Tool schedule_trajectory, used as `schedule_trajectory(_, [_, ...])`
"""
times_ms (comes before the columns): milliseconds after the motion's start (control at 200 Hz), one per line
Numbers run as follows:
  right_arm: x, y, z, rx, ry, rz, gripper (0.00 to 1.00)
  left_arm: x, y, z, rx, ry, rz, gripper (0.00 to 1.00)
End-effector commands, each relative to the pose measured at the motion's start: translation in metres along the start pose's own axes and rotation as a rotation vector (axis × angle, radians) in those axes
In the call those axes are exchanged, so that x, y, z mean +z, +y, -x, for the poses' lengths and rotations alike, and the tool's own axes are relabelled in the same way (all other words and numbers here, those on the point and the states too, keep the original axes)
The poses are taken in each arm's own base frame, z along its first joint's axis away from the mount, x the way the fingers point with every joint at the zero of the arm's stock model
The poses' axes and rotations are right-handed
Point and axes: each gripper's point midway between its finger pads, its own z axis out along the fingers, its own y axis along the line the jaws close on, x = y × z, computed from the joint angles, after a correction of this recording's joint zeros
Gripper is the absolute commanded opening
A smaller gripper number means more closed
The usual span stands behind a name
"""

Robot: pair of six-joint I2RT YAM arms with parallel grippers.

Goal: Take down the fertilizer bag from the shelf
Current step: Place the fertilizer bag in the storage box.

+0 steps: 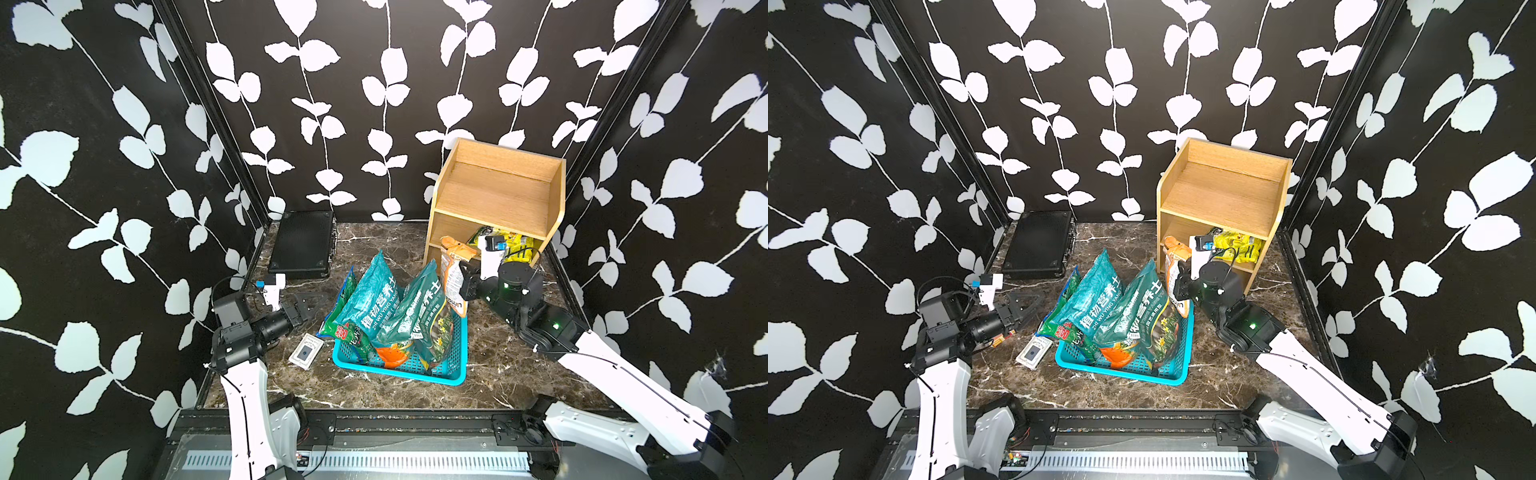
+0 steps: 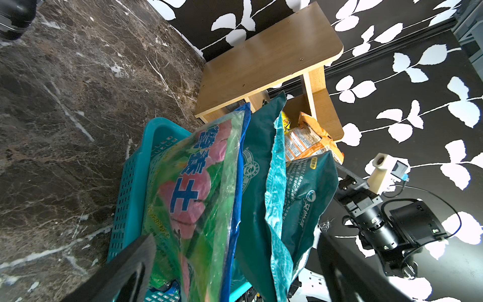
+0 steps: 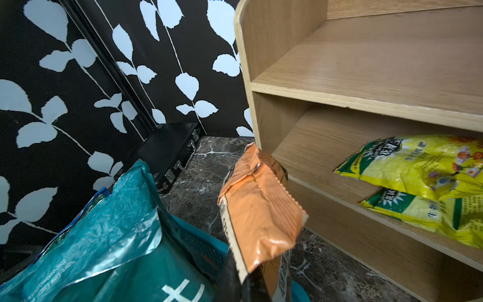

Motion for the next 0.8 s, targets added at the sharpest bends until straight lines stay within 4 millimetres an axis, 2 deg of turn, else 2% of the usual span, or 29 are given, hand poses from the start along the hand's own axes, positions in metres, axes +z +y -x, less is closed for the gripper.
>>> schedule_trajectory(0, [-0.011, 0.023, 0.037, 0.058, -0.140, 0.121, 0.00, 0.000, 0.000, -0.001, 0.011, 0.001, -0.014, 0.99])
schedule_trajectory(370, [0.011, 0.020, -0.013, 0.108, -0.038, 0.129, 0.00, 0.000, 0.000, 0.000, 0.011, 0.000, -0.014, 0.99])
schedule_trajectory(490, [0.007, 0.014, -0.030, 0.129, -0.034, 0.112, 0.00, 0.000, 0.000, 0.000, 0.011, 0.000, -0.013, 0.99])
schedule_trajectory(650, [-0.006, 0.011, -0.037, 0.161, -0.060, 0.109, 0.00, 0.000, 0.001, 0.000, 0.008, -0.001, -0.011, 0.99])
schedule_trajectory(790, [-0.002, 0.008, -0.048, 0.188, -0.055, 0.094, 0.00, 0.000, 0.001, 0.000, 0.008, 0.000, -0.011, 0.99])
